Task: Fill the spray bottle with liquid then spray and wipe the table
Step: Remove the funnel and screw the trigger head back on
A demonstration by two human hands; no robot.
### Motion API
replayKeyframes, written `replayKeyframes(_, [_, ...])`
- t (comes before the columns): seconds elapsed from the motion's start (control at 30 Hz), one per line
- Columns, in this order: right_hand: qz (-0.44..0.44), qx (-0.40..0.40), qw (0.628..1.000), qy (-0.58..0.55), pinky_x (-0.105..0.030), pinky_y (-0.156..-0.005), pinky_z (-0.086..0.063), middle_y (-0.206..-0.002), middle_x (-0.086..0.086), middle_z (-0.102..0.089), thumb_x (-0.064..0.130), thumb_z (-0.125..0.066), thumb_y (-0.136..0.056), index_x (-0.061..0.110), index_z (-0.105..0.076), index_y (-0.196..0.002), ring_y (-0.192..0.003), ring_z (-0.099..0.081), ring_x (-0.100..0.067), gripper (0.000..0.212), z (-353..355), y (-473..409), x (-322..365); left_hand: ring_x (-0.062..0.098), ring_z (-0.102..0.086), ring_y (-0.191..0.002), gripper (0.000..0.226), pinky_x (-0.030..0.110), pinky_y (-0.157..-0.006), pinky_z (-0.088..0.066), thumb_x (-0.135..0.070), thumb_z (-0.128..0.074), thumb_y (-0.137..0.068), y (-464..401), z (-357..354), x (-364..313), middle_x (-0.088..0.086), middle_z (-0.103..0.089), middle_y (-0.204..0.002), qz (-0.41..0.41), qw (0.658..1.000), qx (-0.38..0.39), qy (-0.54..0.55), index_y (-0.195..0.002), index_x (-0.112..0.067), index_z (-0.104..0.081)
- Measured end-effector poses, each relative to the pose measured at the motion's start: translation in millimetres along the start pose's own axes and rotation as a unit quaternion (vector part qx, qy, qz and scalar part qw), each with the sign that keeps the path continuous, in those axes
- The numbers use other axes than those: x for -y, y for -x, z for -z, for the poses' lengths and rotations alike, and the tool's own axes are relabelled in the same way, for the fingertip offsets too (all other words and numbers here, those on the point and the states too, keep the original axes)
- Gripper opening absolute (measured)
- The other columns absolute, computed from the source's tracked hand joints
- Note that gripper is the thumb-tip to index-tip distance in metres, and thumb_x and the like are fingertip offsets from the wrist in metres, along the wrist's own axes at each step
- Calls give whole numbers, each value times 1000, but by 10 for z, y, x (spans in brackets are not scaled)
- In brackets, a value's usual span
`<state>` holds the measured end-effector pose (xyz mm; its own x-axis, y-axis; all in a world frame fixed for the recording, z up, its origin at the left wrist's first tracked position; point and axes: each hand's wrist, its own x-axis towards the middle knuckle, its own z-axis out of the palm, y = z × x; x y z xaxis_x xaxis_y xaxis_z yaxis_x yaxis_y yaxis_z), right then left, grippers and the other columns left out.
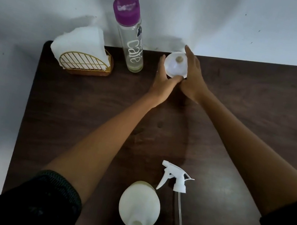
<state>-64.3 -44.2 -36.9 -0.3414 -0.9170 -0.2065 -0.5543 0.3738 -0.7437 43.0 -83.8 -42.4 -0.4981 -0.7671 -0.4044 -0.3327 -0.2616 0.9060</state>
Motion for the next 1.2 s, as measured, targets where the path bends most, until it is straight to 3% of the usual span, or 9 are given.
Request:
replayKeyframes(0.27, [-43, -60, 997, -18, -56, -110, -18, -158, -9, -11, 14, -60, -82, 21, -6, -151, -146, -8, -29, 88, 85, 119, -25, 20, -8, -148, 89, 41, -119, -15, -33, -61, -87, 106, 48, 150, 2, -6, -162, 4, 1000, -20, -10, -153, -23, -3])
replayKeyframes(0.47, [-152, -152, 977, -11, -45, -103, -32, -137, -8, -41, 13, -55, -82, 21, -40, -135, -127, -36, -30, 56, 196, 908, -69, 19, -38, -136, 63, 26, -105, -37, -17, -59, -93, 798, 273, 293, 5, -32, -153, -26, 998, -55, 23, -147, -17, -28])
replayKeyframes(0.6, [-192, -102, 976, -15, -33, -91, -40, -115, -12, -51, 15, -63, -84, 10, -53, -120, -109, -51, -29, 37, 89, 1649, -267, 9, -53, -118, 39, 14, -84, -45, -17, -55, -95, 1483, 458, 549, -3, -53, -135, -4, 998, -69, -13, -134, -18, -50])
replayKeyframes(0.7, [-226, -51, 972, -25, -26, -67, -38, -88, -1, -52, 23, -69, -83, 14, -56, -101, -84, -54, -22, 24, -48, 2168, -325, 13, -58, -112, 22, 20, -89, -45, -12, -52, -96, 2018, 551, 787, -11, -63, -113, 28, 995, -91, 7, -113, -24, -62])
replayKeyframes(0.77, [-250, -12, 967, -42, -24, -59, -36, -77, 7, -49, 28, -70, -83, 15, -53, -103, -72, -50, -14, 30, -151, 2432, -334, 13, -60, -107, 21, 25, -89, -46, -13, -52, -96, 2332, 601, 954, -14, -64, -108, 45, 994, -96, 8, -105, -28, -64])
replayKeyframes(0.87, [-249, 40, 967, -39, -28, -72, -44, -96, 8, -51, 36, -72, -80, 11, -45, -127, -85, -55, -14, 59, -301, 2679, -303, 12, -61, -103, 21, 32, -89, -48, -15, -52, -97, 2699, 639, 1181, -12, -65, -110, 65, 992, -104, -10, -103, -31, -65])
replayKeyframes(0.97, [-250, 49, 967, 13, -31, -75, -44, -116, 1, -54, 47, -71, -77, 13, -39, -130, -97, -58, -19, 71, -416, 2725, -229, 11, -61, -101, 19, 27, -82, -48, -17, -51, -97, 2928, 633, 1295, -7, -66, -110, 78, 991, -107, -11, -102, -30, -65])
replayKeyframes(1.07, [-249, 29, 967, 45, -36, -79, -49, -115, -2, -60, 49, -73, -73, 15, -39, -125, -101, -60, -24, 70, -504, 2701, -158, 12, -62, -97, 16, 30, -82, -49, -19, -51, -97, 3081, 641, 1362, -6, -66, -106, 91, 990, -102, -37, -102, -26, -64])
replayKeyframes(1.2, [-254, -4, 967, 23, -44, -76, -55, -98, -3, -61, 34, -74, -73, 13, -45, -108, -88, -64, -27, 50, -550, 2671, -127, 21, -64, -90, 16, 36, -81, -51, -14, -52, -96, 3209, 676, 1422, 0, -68, -93, 120, 989, -65, -61, -89, -21, -64])
